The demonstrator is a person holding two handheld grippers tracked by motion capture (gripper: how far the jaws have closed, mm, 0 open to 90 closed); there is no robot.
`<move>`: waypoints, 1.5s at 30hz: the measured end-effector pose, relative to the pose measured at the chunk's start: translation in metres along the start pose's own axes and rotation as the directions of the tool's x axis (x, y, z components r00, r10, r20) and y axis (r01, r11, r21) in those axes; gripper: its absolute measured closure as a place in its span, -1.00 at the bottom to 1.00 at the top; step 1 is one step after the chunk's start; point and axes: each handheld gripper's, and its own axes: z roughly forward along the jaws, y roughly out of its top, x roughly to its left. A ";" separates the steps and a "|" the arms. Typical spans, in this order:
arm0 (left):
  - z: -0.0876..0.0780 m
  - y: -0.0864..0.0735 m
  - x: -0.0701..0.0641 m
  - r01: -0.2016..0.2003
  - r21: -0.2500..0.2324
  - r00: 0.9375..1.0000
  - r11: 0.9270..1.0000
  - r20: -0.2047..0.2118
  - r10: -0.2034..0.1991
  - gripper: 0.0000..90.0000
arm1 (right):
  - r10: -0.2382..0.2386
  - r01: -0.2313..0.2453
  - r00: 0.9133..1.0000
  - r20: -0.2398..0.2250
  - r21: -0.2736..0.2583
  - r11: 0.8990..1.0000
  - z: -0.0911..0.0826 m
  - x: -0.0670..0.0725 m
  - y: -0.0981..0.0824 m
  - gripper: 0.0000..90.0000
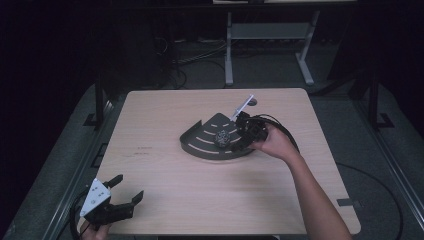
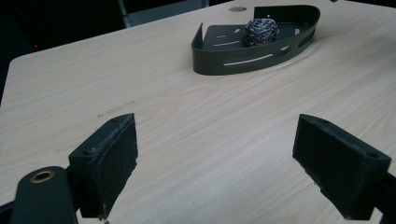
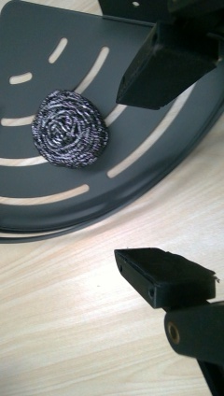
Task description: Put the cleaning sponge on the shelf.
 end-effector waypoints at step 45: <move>-0.002 -0.001 0.000 0.000 0.000 1.000 1.000 -0.005 0.000 -0.71 | 0.022 -0.022 1.000 -0.008 -0.014 1.000 -0.008 0.023 -0.070 -0.55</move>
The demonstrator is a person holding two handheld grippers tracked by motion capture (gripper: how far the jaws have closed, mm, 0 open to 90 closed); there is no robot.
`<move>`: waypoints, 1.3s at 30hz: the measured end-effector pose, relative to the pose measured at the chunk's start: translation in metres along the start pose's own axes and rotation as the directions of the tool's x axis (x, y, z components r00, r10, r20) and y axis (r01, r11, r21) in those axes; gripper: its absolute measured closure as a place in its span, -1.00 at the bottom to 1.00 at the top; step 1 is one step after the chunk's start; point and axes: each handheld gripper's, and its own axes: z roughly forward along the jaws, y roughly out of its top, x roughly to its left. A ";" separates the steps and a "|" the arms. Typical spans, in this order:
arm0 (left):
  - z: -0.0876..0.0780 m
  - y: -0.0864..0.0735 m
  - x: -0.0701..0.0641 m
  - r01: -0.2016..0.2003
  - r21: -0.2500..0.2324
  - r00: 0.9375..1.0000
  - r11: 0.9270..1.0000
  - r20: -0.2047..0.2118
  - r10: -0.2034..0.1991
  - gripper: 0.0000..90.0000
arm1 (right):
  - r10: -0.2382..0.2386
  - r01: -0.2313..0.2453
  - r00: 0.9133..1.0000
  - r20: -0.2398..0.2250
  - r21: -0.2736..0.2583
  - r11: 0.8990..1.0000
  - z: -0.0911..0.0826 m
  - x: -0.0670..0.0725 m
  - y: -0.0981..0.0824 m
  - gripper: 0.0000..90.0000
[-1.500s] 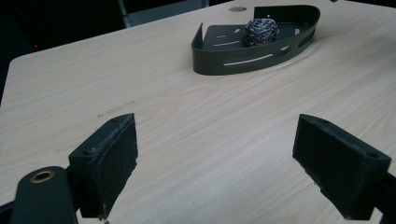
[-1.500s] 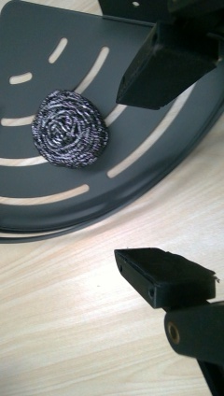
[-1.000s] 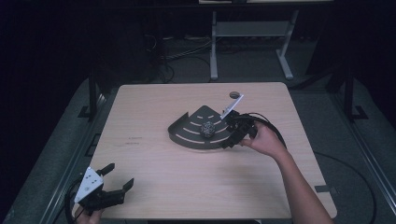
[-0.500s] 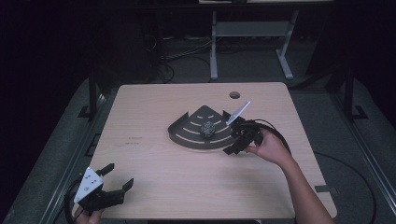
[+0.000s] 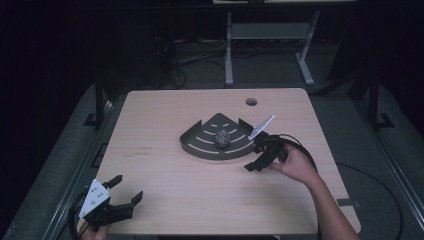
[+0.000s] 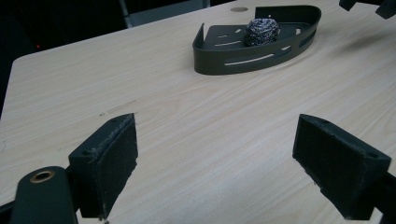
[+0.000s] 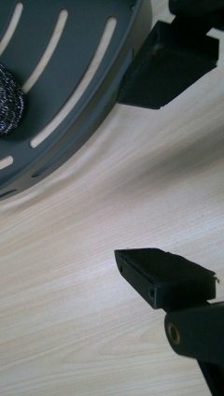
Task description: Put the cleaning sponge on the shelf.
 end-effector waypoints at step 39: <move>0.002 0.000 -0.002 0.000 0.004 1.000 1.000 0.003 0.000 -0.71 | 0.032 -0.032 1.000 0.000 -0.001 1.000 0.001 0.021 -0.060 -0.55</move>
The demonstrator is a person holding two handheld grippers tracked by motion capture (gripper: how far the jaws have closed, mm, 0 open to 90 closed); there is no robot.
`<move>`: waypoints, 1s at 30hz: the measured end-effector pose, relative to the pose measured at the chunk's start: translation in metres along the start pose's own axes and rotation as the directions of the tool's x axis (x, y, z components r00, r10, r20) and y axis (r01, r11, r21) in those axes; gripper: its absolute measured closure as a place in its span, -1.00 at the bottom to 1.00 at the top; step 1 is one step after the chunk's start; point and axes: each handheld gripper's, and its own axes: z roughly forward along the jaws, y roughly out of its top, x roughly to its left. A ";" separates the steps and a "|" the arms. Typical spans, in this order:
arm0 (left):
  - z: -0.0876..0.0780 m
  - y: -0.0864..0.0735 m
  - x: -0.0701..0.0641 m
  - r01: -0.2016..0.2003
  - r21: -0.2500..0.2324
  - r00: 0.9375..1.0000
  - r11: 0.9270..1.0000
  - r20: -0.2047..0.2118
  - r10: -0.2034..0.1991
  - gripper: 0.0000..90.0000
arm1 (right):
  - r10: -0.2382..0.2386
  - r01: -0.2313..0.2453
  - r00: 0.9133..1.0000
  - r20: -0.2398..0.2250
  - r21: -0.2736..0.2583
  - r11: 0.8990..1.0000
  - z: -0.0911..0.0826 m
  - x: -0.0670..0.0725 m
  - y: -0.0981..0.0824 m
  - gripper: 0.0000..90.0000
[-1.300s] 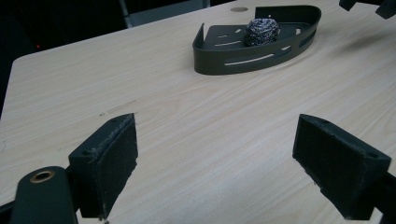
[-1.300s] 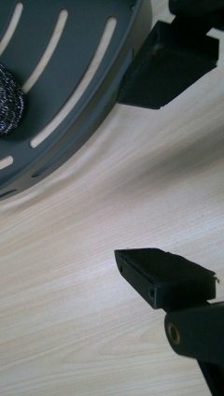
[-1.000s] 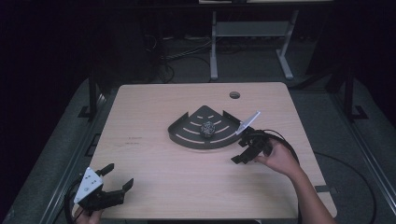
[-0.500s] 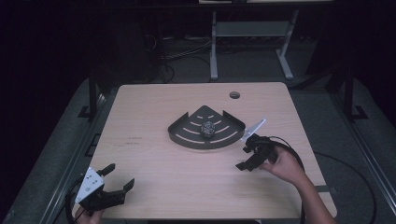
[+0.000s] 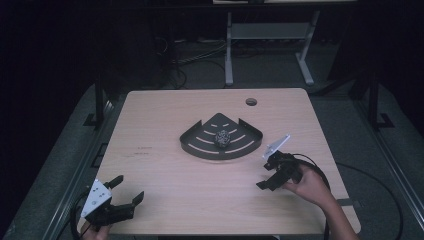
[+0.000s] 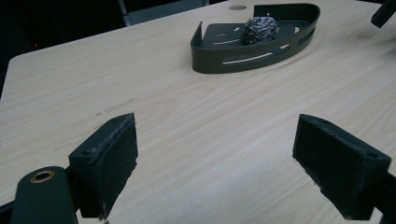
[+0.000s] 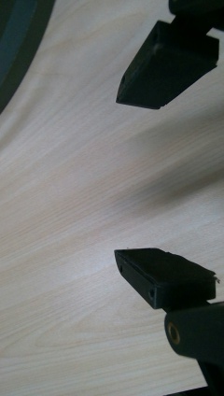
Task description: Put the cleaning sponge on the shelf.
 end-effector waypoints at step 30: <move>0.002 0.000 -0.002 -0.006 0.006 1.000 1.000 0.004 0.006 -0.71 | 0.038 -0.038 0.999 0.012 -0.051 0.998 0.000 0.016 -0.041 -0.56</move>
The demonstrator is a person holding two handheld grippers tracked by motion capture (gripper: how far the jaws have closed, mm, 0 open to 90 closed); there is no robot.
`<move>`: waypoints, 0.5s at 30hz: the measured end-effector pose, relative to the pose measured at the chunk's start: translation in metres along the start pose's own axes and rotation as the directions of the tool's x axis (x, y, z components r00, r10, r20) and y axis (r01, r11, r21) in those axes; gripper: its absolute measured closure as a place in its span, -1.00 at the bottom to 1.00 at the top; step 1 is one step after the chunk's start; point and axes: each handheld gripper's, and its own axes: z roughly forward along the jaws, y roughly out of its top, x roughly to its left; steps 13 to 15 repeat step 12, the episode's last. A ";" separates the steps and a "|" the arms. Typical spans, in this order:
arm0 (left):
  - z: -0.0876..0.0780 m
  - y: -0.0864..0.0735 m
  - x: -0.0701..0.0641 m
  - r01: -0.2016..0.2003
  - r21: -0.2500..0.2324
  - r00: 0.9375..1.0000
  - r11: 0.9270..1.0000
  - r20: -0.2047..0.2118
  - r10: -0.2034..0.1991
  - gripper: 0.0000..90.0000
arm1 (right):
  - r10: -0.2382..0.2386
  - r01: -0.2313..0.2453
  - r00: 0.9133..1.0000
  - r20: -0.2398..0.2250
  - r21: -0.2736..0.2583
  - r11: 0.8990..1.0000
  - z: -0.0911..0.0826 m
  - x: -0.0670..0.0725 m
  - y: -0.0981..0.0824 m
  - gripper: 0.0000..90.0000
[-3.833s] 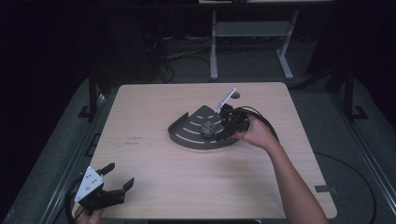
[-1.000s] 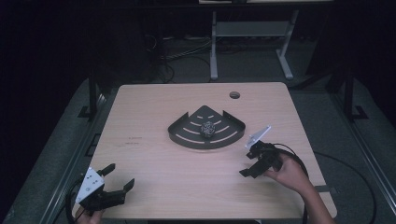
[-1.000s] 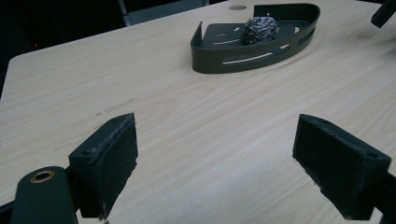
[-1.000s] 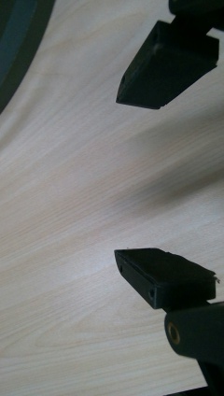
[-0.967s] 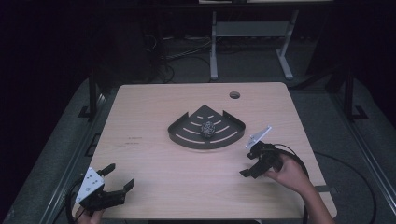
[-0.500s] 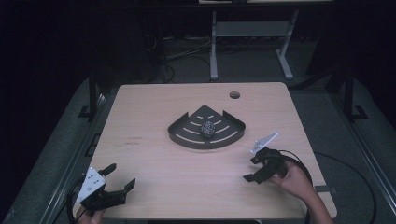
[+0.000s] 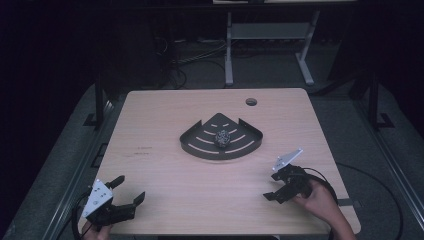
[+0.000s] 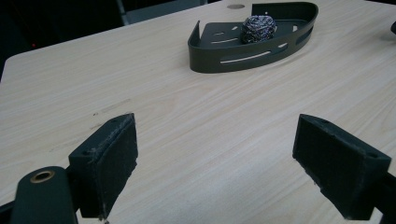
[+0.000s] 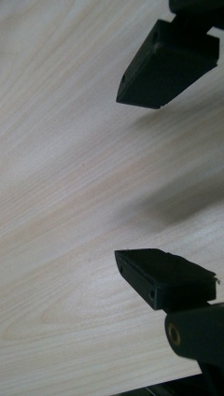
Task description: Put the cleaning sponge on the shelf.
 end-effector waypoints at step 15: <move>0.002 0.000 0.000 0.001 -0.002 1.000 1.000 0.005 -0.001 -0.71 | 0.045 -0.043 0.998 0.038 -0.062 0.997 0.000 0.017 -0.024 -0.58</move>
